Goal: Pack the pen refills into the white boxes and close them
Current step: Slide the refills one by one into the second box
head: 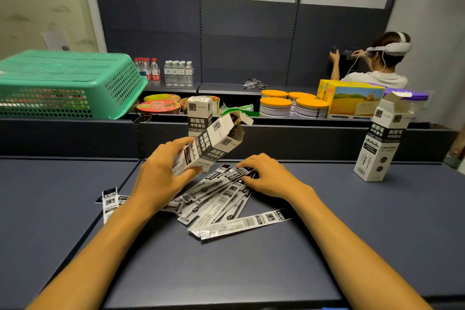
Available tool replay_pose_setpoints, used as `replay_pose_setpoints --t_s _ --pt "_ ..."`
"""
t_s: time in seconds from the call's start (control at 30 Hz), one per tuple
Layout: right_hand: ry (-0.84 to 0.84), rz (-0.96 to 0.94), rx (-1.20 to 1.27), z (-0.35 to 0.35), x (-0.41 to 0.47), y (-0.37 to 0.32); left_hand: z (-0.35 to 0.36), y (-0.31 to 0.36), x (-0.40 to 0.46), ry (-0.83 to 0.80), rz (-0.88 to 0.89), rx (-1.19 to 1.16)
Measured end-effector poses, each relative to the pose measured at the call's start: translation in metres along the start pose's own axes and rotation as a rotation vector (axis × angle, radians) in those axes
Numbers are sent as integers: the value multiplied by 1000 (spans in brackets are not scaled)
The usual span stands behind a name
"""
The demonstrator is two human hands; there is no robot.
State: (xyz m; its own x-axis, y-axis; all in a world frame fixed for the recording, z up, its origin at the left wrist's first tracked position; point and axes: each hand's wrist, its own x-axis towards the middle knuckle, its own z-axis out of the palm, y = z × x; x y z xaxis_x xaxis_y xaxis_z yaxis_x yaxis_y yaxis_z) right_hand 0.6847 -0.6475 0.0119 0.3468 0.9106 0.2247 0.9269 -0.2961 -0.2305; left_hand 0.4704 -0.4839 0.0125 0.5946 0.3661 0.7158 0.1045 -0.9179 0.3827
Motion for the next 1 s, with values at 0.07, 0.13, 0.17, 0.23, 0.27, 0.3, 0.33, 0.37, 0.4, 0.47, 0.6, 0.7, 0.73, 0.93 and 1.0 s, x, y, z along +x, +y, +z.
replay_pose_setpoints --t_s 0.07,0.13,0.17,0.23,0.27,0.3,0.33,0.37,0.4,0.47,0.6,0.7,0.73,0.93,1.0 --pt "-19 -16 47 1 0 -2 0 0 0 0 -2 -1" --pt "-35 -16 67 2 1 -5 0 0 0 0 -1 -4" --pt "-28 -17 65 2 1 -5 0 -1 0 -2 -2 -4" --pt "4 -30 45 1 1 -6 1 -1 0 -3 -1 -1" --pt "17 -40 26 0 0 -6 1 -1 0 -3 1 2" --pt "26 -51 4 0 -1 -7 1 -2 0 -3 3 5" --pt "38 -63 -20 0 -1 -7 1 -2 0 -4 5 8" --pt "52 -77 -41 -1 -2 -7 1 -2 0 -4 6 9" --pt "64 -89 -61 -1 -2 -6 1 -2 0 -3 6 8" --pt "83 -110 -97 -2 -3 -6 1 -1 -1 0 5 5" --pt "159 -130 -126 -6 -4 -6 0 -1 0 2 9 6" --pt "195 -125 -87 -11 -6 -5 1 -1 0 0 4 3" --pt "192 -114 -63 -13 -7 -5 1 0 0 -1 2 2" --pt "58 -38 28 -13 -11 -2 1 1 0 -5 4 10" --pt "17 -23 59 -12 -11 -3 2 2 0 -2 2 6"
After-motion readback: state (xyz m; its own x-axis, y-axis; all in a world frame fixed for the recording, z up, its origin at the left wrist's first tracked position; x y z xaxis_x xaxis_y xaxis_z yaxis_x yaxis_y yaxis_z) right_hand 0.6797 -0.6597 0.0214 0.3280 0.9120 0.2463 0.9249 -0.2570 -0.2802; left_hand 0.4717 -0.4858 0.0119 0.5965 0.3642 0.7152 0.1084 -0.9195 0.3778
